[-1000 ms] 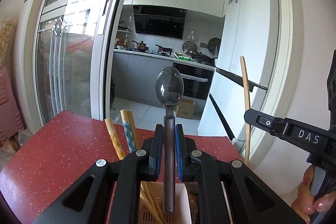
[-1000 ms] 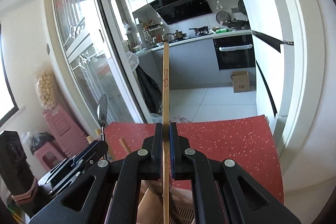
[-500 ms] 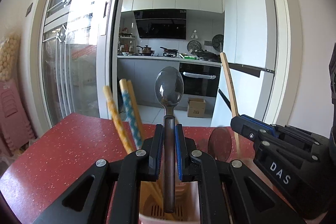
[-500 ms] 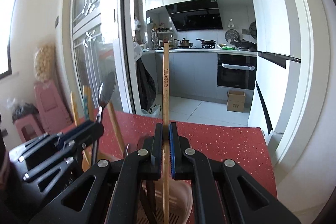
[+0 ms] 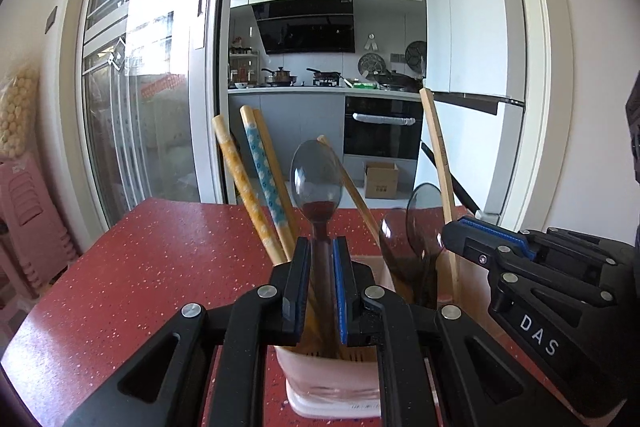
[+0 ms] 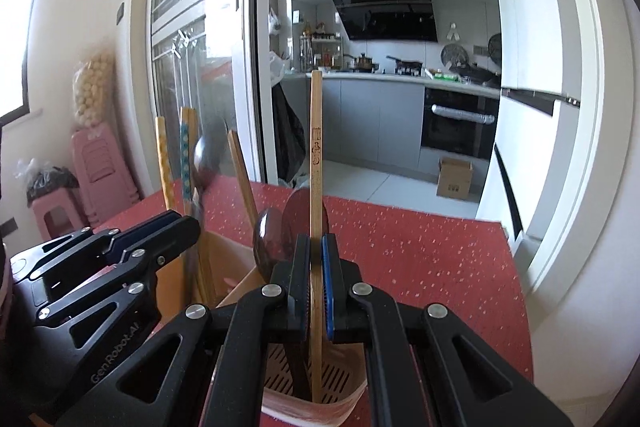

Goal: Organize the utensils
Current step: 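Drop the chopstick and spoon into the caddy and open both tools, then move both tools back toward the last dark spoons on the table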

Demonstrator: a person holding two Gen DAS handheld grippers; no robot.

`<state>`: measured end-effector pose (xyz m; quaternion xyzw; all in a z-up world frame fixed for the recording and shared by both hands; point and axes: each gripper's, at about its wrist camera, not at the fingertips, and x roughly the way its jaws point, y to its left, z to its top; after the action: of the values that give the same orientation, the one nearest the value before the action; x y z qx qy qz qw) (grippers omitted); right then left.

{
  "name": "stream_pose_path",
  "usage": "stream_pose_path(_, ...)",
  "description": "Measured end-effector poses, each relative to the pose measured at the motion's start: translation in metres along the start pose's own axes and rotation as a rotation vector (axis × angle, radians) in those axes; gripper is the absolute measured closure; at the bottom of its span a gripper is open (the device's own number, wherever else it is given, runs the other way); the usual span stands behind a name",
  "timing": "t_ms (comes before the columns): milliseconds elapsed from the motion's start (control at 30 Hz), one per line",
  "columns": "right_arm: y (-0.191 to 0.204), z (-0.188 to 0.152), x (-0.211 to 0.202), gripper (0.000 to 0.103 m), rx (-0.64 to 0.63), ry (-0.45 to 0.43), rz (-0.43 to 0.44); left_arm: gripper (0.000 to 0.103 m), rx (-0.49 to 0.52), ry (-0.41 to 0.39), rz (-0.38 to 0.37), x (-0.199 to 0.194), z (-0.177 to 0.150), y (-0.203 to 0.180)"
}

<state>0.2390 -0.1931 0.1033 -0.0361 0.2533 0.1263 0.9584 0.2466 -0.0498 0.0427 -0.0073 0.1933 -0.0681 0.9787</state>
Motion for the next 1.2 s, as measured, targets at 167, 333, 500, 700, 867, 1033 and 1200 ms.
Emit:
stream_pose_path(167,-0.001,-0.002,0.001,0.096,0.006,0.025,0.004,0.062,-0.003,0.030,0.005,0.001,-0.001,0.002)
stream_pose_path(333,-0.004,0.001,-0.003,0.063,0.024,0.044,0.013,0.062,-0.015,0.034,0.003,-0.007,0.001,0.005)
stream_pose_path(500,-0.008,0.003,-0.014,0.059,0.075,0.056,0.027,0.062,-0.013,0.064,-0.001,-0.016,0.002,0.009)
stream_pose_path(700,-0.009,0.001,-0.038,0.051,0.116,0.064,0.022,0.062,-0.014,0.132,-0.010,-0.029,-0.002,0.016)
stream_pose_path(867,-0.011,-0.006,-0.060,0.047,0.173,0.092,0.026,0.062,-0.003,0.177,-0.008,-0.047,-0.009,0.022)
stream_pose_path(1033,-0.009,-0.021,-0.076,0.044,0.221,0.152,0.030,0.062,0.005,0.216,-0.008,-0.066,-0.020,0.027)
stream_pose_path(1200,-0.001,-0.044,-0.091,0.039,0.233,0.218,0.034,0.062,0.012,0.275,-0.012,-0.082,-0.037,0.032)
